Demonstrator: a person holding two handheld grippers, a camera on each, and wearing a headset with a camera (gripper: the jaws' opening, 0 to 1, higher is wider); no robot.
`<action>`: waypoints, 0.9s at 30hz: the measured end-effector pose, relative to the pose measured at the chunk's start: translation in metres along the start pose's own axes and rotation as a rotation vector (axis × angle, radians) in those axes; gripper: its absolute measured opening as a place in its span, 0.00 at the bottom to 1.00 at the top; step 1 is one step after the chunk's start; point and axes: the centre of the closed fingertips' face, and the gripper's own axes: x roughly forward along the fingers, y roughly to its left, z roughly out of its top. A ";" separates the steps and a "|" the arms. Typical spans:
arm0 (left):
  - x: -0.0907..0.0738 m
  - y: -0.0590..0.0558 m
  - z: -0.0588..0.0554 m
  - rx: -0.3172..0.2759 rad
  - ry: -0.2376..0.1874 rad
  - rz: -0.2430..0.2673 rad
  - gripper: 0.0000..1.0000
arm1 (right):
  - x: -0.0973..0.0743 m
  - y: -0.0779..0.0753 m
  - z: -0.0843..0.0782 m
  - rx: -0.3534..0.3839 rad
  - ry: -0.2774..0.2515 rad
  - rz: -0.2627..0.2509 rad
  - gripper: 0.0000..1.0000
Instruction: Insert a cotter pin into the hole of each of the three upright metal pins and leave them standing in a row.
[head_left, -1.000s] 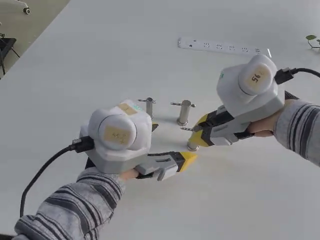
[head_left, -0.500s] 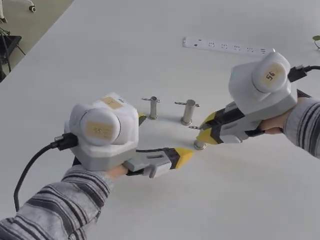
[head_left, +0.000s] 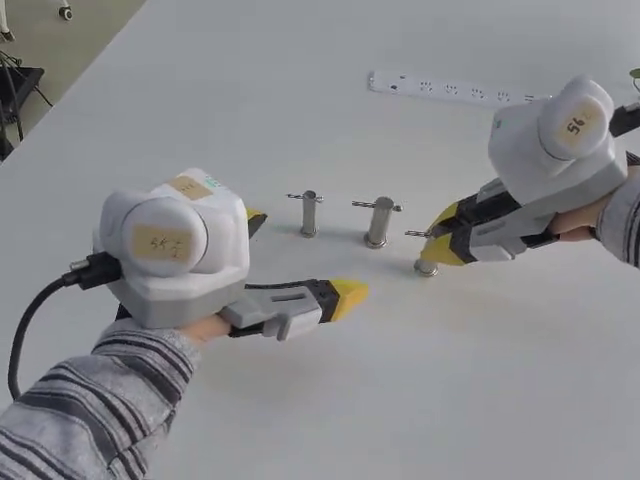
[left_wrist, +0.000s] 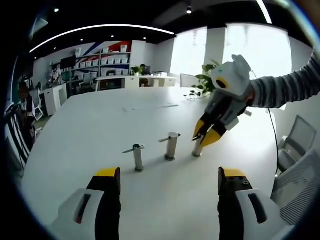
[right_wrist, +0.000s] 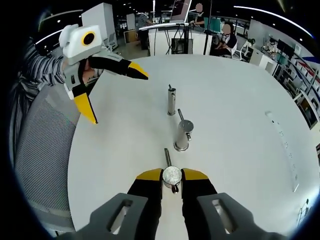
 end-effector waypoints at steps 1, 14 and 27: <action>-0.001 0.002 0.001 0.000 -0.004 0.005 0.79 | 0.000 -0.003 -0.001 -0.004 0.005 -0.003 0.08; -0.008 0.015 -0.003 -0.005 0.008 0.029 0.79 | 0.001 -0.026 -0.009 0.006 0.029 -0.016 0.09; -0.006 0.016 -0.005 -0.008 0.016 0.022 0.76 | -0.001 -0.029 -0.009 0.016 0.032 0.000 0.09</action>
